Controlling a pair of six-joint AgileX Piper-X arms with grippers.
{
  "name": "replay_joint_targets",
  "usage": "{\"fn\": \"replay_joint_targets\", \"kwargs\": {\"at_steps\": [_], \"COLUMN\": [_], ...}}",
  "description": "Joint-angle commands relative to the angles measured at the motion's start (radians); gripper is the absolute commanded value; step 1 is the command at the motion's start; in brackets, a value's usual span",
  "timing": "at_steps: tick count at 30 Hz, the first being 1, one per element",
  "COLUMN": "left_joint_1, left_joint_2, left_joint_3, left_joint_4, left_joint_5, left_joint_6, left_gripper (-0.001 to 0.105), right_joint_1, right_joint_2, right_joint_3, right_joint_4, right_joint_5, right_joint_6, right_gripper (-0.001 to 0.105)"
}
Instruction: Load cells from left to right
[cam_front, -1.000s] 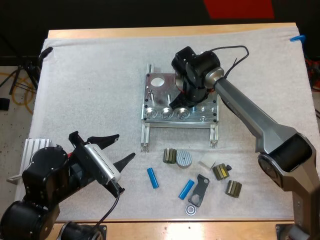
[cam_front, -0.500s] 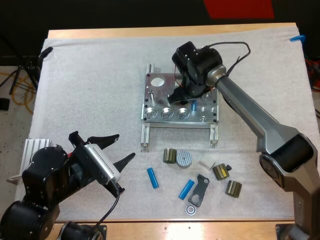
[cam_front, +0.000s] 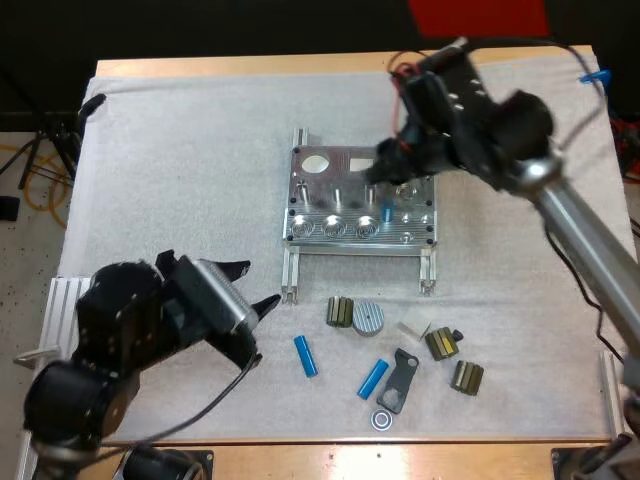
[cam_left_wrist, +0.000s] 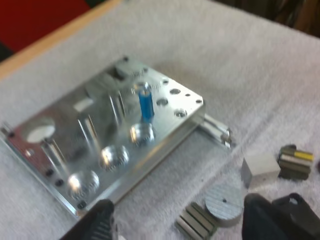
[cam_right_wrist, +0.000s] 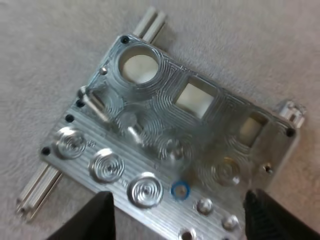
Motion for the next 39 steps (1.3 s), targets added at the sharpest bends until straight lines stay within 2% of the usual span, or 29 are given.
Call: {"fn": "replay_joint_targets", "kwargs": {"at_steps": [1, 8, 13, 17, 21, 24, 26, 28, 29, 31, 33, 34, 35, 36, 37, 39], "left_joint_1": [-0.005, -0.058, -0.125, -0.125, -0.151, -0.229, -0.285, -0.374, -0.394, -0.47, -0.507, -0.536, -0.542, -0.557, -0.561, -0.561], "left_joint_2": [0.026, 0.141, 0.241, 0.309, 0.36, 0.362, 0.362, 0.362, 0.362, 0.362, 0.362, 0.362, 0.362, 0.362, 0.362, 0.367], "left_joint_3": [-0.003, -0.003, -0.003, -0.003, -0.003, -0.003, -0.003, -0.003, -0.003, 0.001, 0.014, 0.033, 0.046, 0.077, 0.114, 0.174], "left_joint_4": [-0.007, -0.007, -0.007, 0.006, 0.082, 0.118, 0.125, 0.126, 0.126, 0.126, 0.126, 0.121, 0.118, 0.111, 0.097, 0.055], "left_joint_5": [0.01, 0.01, -0.013, -0.062, -0.003, -0.015, -0.072, -0.191, -0.215, -0.283, -0.329, -0.374, -0.397, -0.426, -0.424, -0.417], "left_joint_6": [-0.014, 0.006, 0.024, -0.039, -0.074, -0.088, -0.148, -0.253, -0.281, -0.406, -0.519, -0.592, -0.615, -0.678, -0.737, -0.803], "left_gripper": [0.054, 0.054, 0.054, 0.054, 0.054, 0.054, 0.054, 0.054, 0.054, 0.054, 0.054, 0.054, 0.054, 0.054, 0.054, 0.054], "right_joint_1": [0.0, 0.013, 0.075, 0.117, 0.143, 0.143, 0.143, 0.143, 0.143, 0.143, 0.143, 0.143, 0.143, 0.143, 0.143, 0.143], "right_joint_2": [-0.064, -0.321, -0.531, -0.659, -0.782, -0.835, -0.854, -0.867, -0.869, -0.87, -0.87, -0.87, -0.87, -0.87, -0.87, -0.87], "right_joint_3": [0.053, 0.283, 0.475, 0.578, 0.66, 0.686, 0.687, 0.687, 0.687, 0.687, 0.687, 0.687, 0.687, 0.687, 0.687, 0.687], "right_joint_4": [0.007, 0.007, 0.007, 0.007, 0.007, 0.01, 0.013, 0.016, 0.016, 0.016, 0.016, 0.016, 0.016, 0.016, 0.016, 0.016], "right_joint_5": [-0.005, -0.005, 0.003, 0.004, 0.004, 0.004, 0.004, 0.004, 0.004, 0.004, 0.004, 0.004, 0.004, 0.004, 0.004, 0.004], "right_joint_6": [-0.004, -0.004, 0.055, 0.139, 0.173, 0.187, 0.187, 0.187, 0.187, 0.187, 0.187, 0.187, 0.187, 0.187, 0.187, 0.187], "right_gripper": [0.055, 0.055, 0.055, 0.055, 0.055, 0.055, 0.055, 0.055, 0.055, 0.055, 0.055, 0.055, 0.055, 0.055, 0.055, 0.055]}}
